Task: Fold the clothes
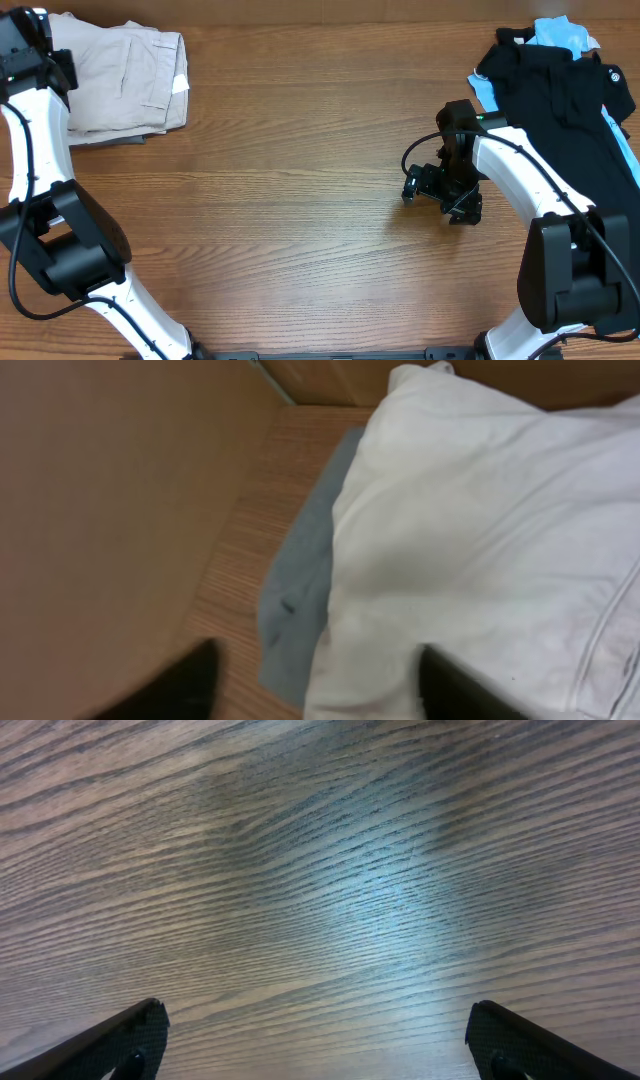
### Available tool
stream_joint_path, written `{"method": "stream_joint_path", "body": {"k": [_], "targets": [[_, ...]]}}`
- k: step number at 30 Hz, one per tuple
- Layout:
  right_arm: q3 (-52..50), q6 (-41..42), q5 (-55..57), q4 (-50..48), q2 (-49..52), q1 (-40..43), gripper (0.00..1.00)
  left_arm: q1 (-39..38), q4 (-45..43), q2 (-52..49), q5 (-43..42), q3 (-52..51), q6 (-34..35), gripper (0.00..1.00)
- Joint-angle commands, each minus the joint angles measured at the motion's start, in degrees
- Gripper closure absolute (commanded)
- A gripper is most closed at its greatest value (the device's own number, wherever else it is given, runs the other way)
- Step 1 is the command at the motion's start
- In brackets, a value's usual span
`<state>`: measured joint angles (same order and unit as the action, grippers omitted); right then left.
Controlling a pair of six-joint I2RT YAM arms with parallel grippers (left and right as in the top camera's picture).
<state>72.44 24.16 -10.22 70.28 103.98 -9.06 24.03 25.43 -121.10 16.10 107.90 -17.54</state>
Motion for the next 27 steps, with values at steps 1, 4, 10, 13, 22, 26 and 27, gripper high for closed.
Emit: {"method": "stream_joint_path", "body": {"k": [1, 4, 10, 13, 22, 26, 27], "targets": [[0.59, -0.20, -0.11, -0.09, -1.22, -0.20, 0.00, -2.25, 0.04, 0.04, 1.36, 1.07, 2.01, 0.77], [0.59, -0.20, -0.11, -0.04, -1.22, -0.22, 0.00, -3.61, -1.40, 0.02, -1.66, 1.07, 3.02, 0.96], [0.59, -0.20, -0.11, -0.07, -1.22, -0.24, 0.00, -4.46, -6.03, -0.57, -3.10, 1.07, 6.29, 0.96], [0.59, -0.17, -0.13, -0.07, -1.22, -0.24, 0.00, -4.28, -6.80, -2.73, -3.06, 1.07, 6.86, 0.96], [0.57, -0.17, -0.13, 1.05, -1.22, -0.24, 0.00, -2.67, -7.50, -14.27, 1.33, 1.07, 6.82, 0.96], [0.57, -0.20, -0.11, 1.64, -1.22, -0.24, 0.00, -1.49, -6.12, -17.75, 3.87, 1.07, 6.86, 0.96], [0.57, -0.17, -0.11, 1.62, -1.22, -0.24, 0.00, -1.31, -5.79, -17.99, 4.26, 1.07, 6.88, 0.96]]}}
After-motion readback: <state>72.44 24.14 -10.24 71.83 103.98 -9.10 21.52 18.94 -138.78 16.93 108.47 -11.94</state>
